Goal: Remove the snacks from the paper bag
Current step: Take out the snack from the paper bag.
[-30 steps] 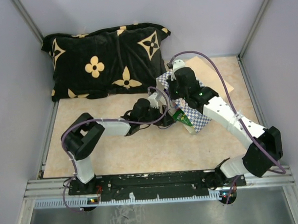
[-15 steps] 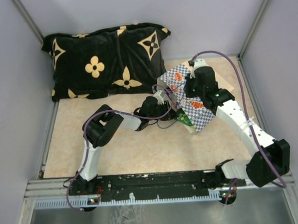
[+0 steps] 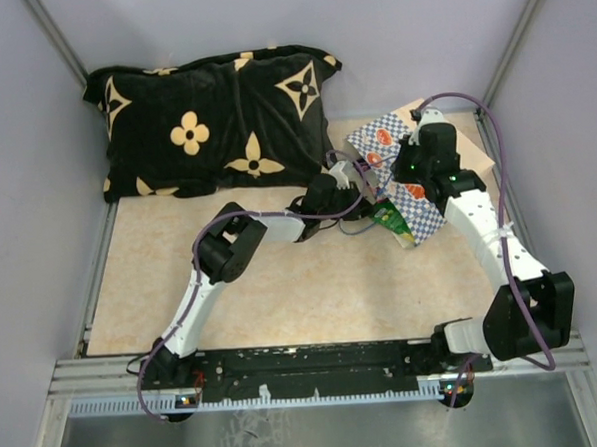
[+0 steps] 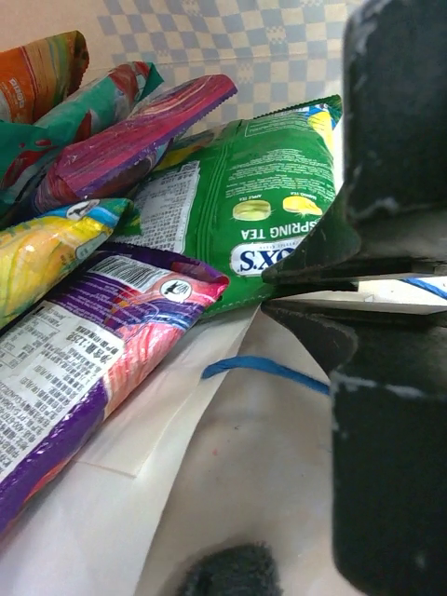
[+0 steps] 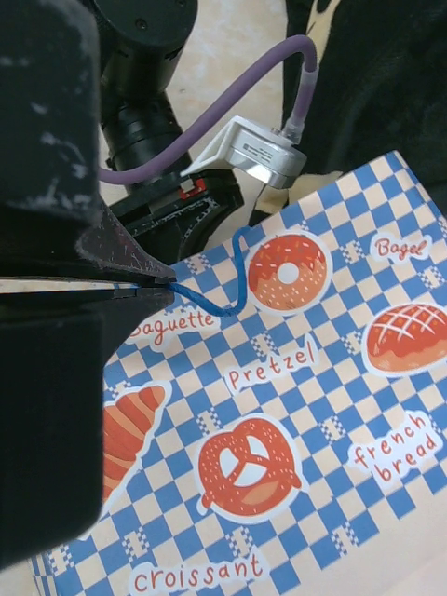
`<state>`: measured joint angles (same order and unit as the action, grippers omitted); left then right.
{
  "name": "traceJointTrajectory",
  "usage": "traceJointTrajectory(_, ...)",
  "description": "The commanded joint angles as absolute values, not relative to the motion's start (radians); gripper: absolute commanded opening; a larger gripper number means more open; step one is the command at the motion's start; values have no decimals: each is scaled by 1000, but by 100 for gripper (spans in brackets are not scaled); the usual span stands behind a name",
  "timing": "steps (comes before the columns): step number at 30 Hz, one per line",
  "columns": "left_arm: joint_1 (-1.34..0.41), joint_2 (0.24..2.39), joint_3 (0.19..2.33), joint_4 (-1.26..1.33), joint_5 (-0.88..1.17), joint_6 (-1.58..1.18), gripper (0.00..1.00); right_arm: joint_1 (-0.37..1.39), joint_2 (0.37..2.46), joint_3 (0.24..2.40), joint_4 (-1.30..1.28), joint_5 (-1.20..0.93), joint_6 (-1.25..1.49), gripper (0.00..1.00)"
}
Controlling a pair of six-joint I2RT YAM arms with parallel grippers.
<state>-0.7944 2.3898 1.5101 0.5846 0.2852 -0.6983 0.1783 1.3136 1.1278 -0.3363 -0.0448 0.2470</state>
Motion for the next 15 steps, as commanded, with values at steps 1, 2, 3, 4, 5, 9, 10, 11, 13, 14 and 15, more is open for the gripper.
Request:
traceJointTrajectory(1,-790,2383,1584,554,284,-656,17,173,1318,1198,-304,-69,251,0)
traceJointTrajectory(2,-789,2366,1571,552,285,-654,18,173,1317,1198,-307,-62,247,0)
traceJointTrajectory(3,-789,2347,1552,556,285,-652,19,173,1314,1198,-310,-56,243,0)
traceJointTrajectory(4,-790,2323,1525,563,287,-652,20,173,1311,1197,-312,-50,241,0)
traceJointTrajectory(5,-790,2299,1496,575,289,-653,20,173,1308,1197,-312,-47,241,0)
traceJointTrajectory(9,-790,2211,1378,622,284,-665,19,173,1300,1195,-308,-48,246,0)
traceJointTrajectory(10,-790,2192,1357,625,284,-666,18,173,1298,1195,-308,-49,247,0)
traceJointTrajectory(11,-790,2177,1335,626,284,-667,18,173,1296,1194,-309,-50,247,0)
traceJointTrajectory(13,-790,2150,1302,629,278,-660,17,173,1292,1193,-308,-50,248,0)
traceJointTrajectory(14,-789,2140,1289,629,274,-655,16,173,1287,1191,-307,-50,250,0)
traceJointTrajectory(15,-790,2137,1288,627,269,-650,16,173,1284,1190,-307,-50,252,0)
